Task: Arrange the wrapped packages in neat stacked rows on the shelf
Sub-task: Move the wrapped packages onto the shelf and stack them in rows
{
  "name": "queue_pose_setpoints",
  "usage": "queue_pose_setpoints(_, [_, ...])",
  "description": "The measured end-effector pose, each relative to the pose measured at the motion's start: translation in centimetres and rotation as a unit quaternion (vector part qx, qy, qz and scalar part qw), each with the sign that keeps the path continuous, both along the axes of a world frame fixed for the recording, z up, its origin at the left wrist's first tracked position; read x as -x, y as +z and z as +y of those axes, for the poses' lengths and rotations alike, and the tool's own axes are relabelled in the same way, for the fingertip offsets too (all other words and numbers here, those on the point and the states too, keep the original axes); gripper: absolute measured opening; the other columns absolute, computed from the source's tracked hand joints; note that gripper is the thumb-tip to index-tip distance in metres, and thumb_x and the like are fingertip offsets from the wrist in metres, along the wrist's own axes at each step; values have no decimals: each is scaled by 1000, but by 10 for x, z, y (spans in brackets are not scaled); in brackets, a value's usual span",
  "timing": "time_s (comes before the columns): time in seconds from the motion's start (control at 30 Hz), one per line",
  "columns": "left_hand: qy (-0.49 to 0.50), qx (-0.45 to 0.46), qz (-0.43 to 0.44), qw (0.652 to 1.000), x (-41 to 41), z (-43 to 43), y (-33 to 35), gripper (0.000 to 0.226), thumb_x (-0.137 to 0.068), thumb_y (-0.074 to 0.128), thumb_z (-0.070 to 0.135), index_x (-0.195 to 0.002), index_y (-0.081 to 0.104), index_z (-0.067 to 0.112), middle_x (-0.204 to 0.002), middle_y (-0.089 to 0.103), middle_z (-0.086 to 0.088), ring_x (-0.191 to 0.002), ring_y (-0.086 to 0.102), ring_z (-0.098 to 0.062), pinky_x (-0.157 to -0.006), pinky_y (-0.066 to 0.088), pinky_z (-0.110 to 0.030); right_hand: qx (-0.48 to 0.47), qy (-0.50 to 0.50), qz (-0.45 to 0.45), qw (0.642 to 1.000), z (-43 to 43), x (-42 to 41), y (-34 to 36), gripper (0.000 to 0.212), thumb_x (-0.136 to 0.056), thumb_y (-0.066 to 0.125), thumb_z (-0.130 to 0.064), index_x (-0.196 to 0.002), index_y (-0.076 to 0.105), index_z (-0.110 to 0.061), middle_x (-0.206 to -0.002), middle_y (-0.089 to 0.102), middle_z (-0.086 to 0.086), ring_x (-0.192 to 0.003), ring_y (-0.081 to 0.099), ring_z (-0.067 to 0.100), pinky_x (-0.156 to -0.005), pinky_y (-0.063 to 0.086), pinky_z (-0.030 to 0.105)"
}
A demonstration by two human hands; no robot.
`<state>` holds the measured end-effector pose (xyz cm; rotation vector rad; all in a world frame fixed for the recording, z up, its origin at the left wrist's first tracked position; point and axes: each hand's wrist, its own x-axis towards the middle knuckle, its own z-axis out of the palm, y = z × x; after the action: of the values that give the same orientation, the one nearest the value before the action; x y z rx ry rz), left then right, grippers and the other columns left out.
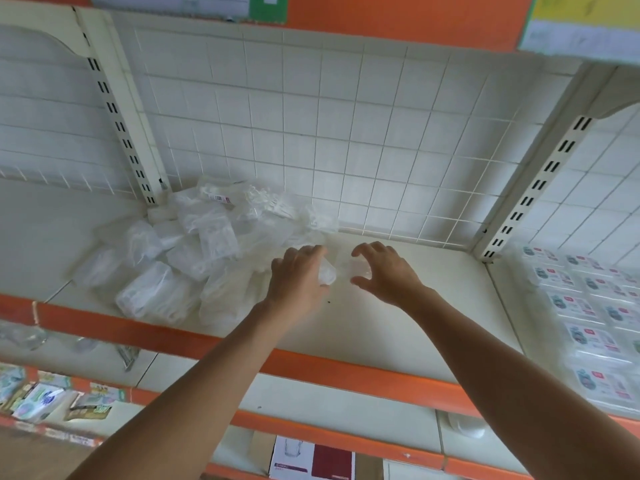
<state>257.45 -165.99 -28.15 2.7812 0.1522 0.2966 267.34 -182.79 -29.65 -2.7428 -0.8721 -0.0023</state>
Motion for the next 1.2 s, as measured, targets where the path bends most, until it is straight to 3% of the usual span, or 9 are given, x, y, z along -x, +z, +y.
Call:
queue_pose_setpoints(0.1, [-41, 66, -17, 997, -12, -20, 3, 55, -81, 69, 22, -131, 48, 15, -132, 55, -2, -117, 48, -28, -91, 44, -38, -11, -28, -19, 999, -28, 0, 11, 49, -86, 68, -35, -129, 48, -25, -134, 48, 1, -122, 45, 24, -96, 43, 39])
queue_pose_setpoints(0.3, [-117, 125, -14, 985, -42, -94, 11, 64, -79, 73, 28, -133, 45, 10, -132, 52, -8, -124, 46, -27, -95, 41, -32, -3, -111, -52, 992, -112, 6, 26, 50, -87, 68, -27, -133, 49, -24, -139, 47, -1, -134, 35, 22, -109, 31, 41])
queue_pose_setpoints(0.5, [-164, 63, -12, 984, -52, -188, 20, 61, -78, 73, 33, -131, 47, 17, -129, 54, -6, -117, 48, -30, -96, 42, -37, 13, -180, -49, 982, -215, 18, 31, 51, -88, 67, -25, -135, 47, -26, -144, 44, -3, -136, 30, 22, -110, 30, 41])
queue_pose_setpoints(0.67, [-203, 85, -42, 975, -51, -273, 24, 51, -76, 75, 30, -121, 56, 15, -120, 57, -7, -113, 50, -29, -91, 41, -35, -1, -206, -56, 977, -307, 28, 30, 48, -90, 65, -24, -135, 48, -25, -143, 45, -2, -135, 31, 23, -109, 32, 42])
queue_pose_setpoints(0.8, [-238, 75, -35, 968, -52, -345, 24, 60, -74, 80, 32, -125, 55, 14, -122, 53, -9, -117, 49, -28, -97, 40, -35, -6, -222, -60, 973, -383, 36, 28, 47, -90, 64, -21, -134, 49, -24, -142, 46, -1, -135, 32, 25, -108, 33, 44])
queue_pose_setpoints(0.93, [-238, 22, -31, 971, -53, -405, 25, 60, -78, 77, 33, -129, 51, 17, -125, 52, -5, -119, 48, -24, -98, 42, -39, -18, -223, -57, 973, -444, 38, 22, 46, -90, 63, -20, -134, 48, -24, -143, 46, -1, -135, 32, 26, -108, 34, 45])
queue_pose_setpoints(1.2, [-178, 0, -52, 983, -40, -470, 20, 54, -83, 71, 37, -130, 49, 22, -130, 54, 2, -122, 42, -24, -96, 37, -39, -3, -193, -25, 981, -511, 36, 7, 49, -91, 60, -16, -137, 44, -23, -146, 41, 1, -139, 29, 24, -108, 33, 46])
